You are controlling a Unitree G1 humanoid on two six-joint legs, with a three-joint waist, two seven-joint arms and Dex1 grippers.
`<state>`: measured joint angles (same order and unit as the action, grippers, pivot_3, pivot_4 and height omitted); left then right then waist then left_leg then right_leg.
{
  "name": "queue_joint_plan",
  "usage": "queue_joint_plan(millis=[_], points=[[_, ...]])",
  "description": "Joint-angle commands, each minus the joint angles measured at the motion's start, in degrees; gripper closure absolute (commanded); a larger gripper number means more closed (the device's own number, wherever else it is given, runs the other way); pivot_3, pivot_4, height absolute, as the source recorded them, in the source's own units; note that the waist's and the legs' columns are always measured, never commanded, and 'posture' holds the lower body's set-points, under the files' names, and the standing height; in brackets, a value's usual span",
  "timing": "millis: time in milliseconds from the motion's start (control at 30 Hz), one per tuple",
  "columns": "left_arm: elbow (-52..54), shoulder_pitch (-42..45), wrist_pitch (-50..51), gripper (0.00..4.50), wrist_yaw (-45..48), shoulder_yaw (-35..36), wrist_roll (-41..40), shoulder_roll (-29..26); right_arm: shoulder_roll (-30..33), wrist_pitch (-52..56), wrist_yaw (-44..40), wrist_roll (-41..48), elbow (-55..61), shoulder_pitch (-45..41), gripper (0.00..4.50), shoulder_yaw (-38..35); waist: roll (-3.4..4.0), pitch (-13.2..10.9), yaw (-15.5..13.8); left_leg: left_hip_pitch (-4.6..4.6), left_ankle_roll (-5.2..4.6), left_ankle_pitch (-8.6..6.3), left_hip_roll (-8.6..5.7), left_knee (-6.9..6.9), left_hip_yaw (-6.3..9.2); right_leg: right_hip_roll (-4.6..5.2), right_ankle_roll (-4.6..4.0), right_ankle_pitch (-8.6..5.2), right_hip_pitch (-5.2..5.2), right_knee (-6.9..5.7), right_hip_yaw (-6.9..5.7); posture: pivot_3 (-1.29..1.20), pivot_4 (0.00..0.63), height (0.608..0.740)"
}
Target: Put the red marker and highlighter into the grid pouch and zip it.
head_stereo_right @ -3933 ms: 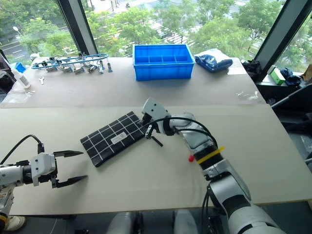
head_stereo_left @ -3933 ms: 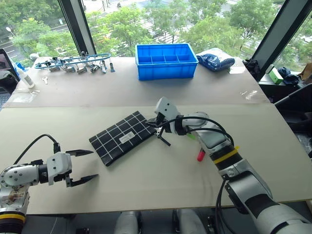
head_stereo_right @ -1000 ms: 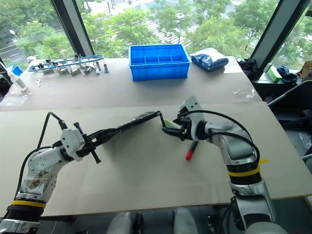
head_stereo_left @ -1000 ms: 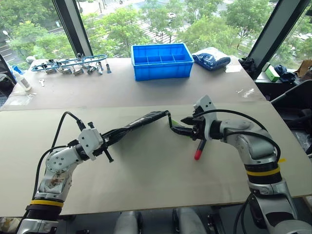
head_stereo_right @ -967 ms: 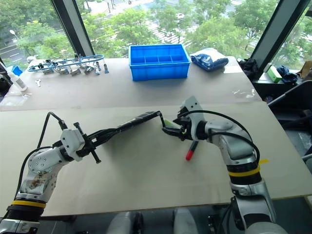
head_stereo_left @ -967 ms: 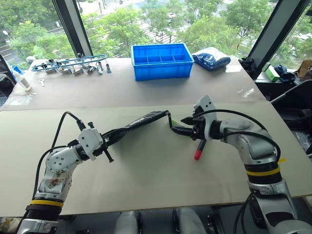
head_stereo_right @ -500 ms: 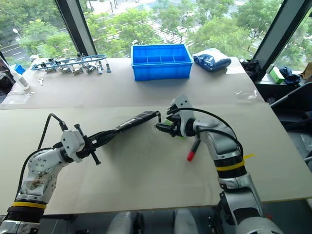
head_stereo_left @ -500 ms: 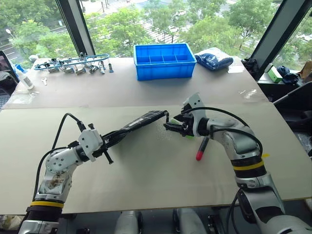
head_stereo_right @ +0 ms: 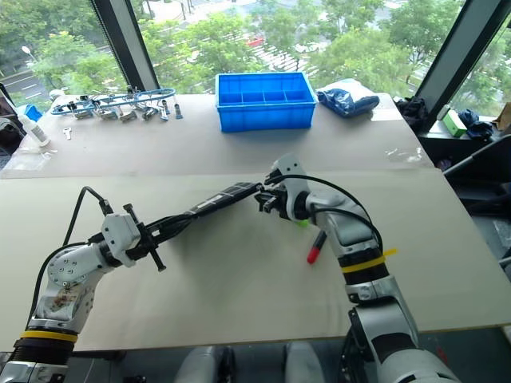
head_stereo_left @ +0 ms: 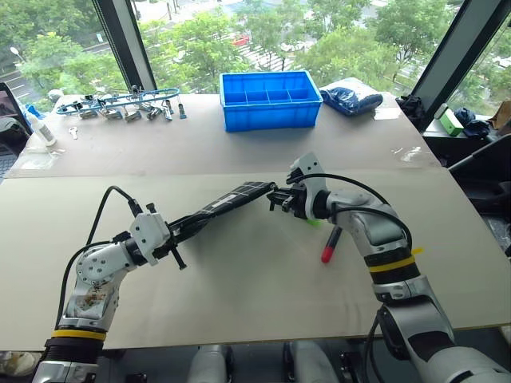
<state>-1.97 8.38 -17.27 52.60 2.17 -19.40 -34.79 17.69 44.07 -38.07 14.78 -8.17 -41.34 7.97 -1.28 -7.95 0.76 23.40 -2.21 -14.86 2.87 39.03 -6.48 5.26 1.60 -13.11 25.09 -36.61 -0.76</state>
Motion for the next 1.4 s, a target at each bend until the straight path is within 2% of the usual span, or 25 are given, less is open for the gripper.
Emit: queue_joint_plan(millis=[33, 267, 500, 667, 967, 1200, 1267, 1300, 1400], points=[[2.26, 0.59, 0.01, 4.5, -0.16, 0.52, 0.09, 0.3, 0.95, -0.95, -1.45, 1.25, 3.38, -0.03, 4.45, -1.11, 0.0, 0.0, 0.01, 0.0, 0.0, 0.0, 0.0, 0.0, 0.0, 0.0, 0.0, 0.0, 0.0, 0.0, 0.0, 0.0, 0.15, 0.74], [2.27, 1.13, 0.23, 4.5, -0.28, 0.39, 0.5, 0.91, 0.74, 2.0, -2.62, 2.06, 6.14, 0.41, 4.45, -0.17, 0.0, 0.0, 0.01, 0.0, 0.0, 0.0, 0.0, 0.0, 0.01, 0.0, 0.0, 0.0, 0.0, 0.01, 0.0, 0.0, 0.15, 0.74], [1.8, 1.43, 0.01, 4.5, -0.05, -0.13, 1.01, 1.47, -0.31, 7.0, -8.4, 6.13, 16.27, 2.22, 4.45, 6.73, 0.0, 0.0, 0.0, 0.0, -0.01, -0.01, 0.01, 0.0, 0.04, 0.0, 0.0, 0.0, 0.01, 0.0, -0.01, 0.0, 0.15, 0.74], [1.3, 2.58, 0.21, 4.5, 0.31, -0.7, 1.28, 2.15, -4.18, 4.98, -9.43, 4.78, 12.34, -0.33, 4.45, 12.03, 0.0, 0.0, 0.01, -0.03, -0.01, 0.0, 0.01, 0.0, 0.04, -0.01, 0.0, 0.0, -0.01, 0.0, -0.01, 0.0, 0.15, 0.74], [0.7, 3.75, 0.41, 4.5, 0.65, -0.89, 1.25, 2.94, -10.89, 1.24, -8.72, 1.65, -1.93, -7.38, 4.45, 13.47, 0.0, 0.0, 0.03, -0.02, 0.0, 0.0, -0.01, 0.01, 0.03, -0.01, 0.0, 0.0, -0.02, -0.06, -0.04, 0.0, 0.15, 0.74], [0.75, 3.82, 0.38, 4.5, 0.59, -1.22, 1.56, 3.61, -12.48, -0.05, -10.82, 1.17, -3.19, -8.35, 4.45, 13.46, 0.0, 0.0, 0.05, 0.01, 0.02, 0.01, 0.01, 0.01, 0.02, -0.01, 0.0, 0.0, -0.01, -0.08, -0.06, 0.0, 0.15, 0.74], [0.83, 3.8, 0.41, 4.5, 0.54, -1.15, 1.64, 3.73, -11.3, -1.15, -10.12, 0.23, -3.84, -7.91, 3.81, 12.51, 0.0, 0.0, 0.05, 0.01, 0.02, 0.01, 0.01, 0.01, 0.02, -0.01, 0.0, 0.0, -0.01, -0.07, -0.06, 0.0, 0.15, 0.74], [0.84, 3.79, 0.41, 4.5, 0.55, -1.09, 1.66, 3.76, -10.59, -1.02, -9.86, -0.01, -3.76, -7.8, 3.66, 11.8, 0.0, 0.0, 0.02, 0.01, 0.02, 0.01, 0.0, 0.01, 0.02, 0.0, 0.0, 0.0, -0.01, -0.07, -0.06, 0.0, 0.15, 0.74], [0.98, 3.66, 0.41, 4.5, 0.58, -0.98, 1.64, 3.77, -6.96, 2.44, -10.69, 1.44, -0.55, -6.85, 2.48, 9.37, 0.0, 0.0, -0.07, 0.03, 0.02, 0.01, 0.0, 0.02, 0.02, 0.0, 0.0, 0.0, -0.01, -0.08, -0.07, 0.0, 0.15, 0.74]])
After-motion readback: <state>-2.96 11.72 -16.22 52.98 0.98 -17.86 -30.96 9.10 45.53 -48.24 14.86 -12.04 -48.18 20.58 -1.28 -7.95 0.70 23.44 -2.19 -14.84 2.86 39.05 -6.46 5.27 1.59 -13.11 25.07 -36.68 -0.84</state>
